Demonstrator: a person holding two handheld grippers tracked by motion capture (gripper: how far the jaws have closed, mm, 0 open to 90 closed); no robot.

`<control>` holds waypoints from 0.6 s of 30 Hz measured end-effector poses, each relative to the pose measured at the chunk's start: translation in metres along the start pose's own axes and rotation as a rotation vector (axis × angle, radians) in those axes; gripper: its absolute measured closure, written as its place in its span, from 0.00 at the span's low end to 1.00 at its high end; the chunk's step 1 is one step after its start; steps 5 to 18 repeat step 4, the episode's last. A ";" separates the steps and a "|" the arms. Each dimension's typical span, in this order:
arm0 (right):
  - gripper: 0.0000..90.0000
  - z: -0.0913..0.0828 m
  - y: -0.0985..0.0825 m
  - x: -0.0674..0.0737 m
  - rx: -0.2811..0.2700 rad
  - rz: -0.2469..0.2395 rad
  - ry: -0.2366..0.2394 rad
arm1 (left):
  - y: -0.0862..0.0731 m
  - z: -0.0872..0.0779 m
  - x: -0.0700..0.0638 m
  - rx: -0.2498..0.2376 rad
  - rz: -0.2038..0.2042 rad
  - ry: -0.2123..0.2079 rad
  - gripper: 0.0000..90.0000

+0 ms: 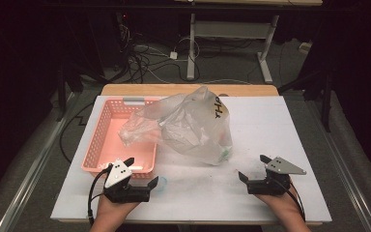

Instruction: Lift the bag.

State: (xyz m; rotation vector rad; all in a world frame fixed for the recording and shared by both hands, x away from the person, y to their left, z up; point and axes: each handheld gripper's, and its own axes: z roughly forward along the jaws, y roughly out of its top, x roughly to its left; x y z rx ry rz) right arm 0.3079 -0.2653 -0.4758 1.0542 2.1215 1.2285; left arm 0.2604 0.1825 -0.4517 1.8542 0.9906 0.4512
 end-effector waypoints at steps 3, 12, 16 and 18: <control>0.00 -0.002 0.000 -0.002 -0.012 0.012 -0.004 | -0.001 -0.002 0.002 -0.001 0.002 0.012 0.00; 0.00 -0.003 0.000 -0.002 -0.016 0.012 -0.005 | -0.001 -0.003 0.003 -0.002 0.000 0.015 0.00; 0.00 -0.003 0.000 -0.002 -0.016 0.012 -0.005 | -0.001 -0.003 0.003 -0.002 0.000 0.015 0.00; 0.00 -0.003 0.000 -0.002 -0.016 0.012 -0.005 | -0.001 -0.003 0.003 -0.002 0.000 0.015 0.00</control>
